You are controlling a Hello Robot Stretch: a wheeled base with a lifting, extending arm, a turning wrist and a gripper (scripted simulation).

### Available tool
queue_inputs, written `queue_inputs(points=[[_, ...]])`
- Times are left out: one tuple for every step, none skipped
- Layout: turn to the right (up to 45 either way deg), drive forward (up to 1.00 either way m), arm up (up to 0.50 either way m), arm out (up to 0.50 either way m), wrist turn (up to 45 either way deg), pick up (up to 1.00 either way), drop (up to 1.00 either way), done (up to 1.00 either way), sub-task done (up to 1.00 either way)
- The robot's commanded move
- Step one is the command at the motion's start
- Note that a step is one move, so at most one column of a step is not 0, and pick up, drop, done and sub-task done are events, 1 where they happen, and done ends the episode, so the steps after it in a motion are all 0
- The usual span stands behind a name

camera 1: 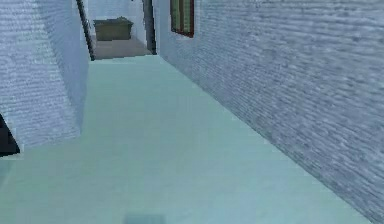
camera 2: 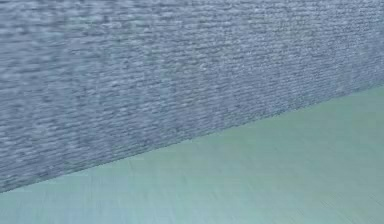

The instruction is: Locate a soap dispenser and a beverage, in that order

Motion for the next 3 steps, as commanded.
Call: queue_inputs(points=[[0.0,0.25,0.00,0.00,0.0,0.00,0.00,0.00,0.00],[-18.0,0.00,0.00,0.00,0.0,0.00,0.00,0.00,0.00],[0.0,1.00,0.00,0.00,0.0,0.00,0.00,0.00,0.00]])
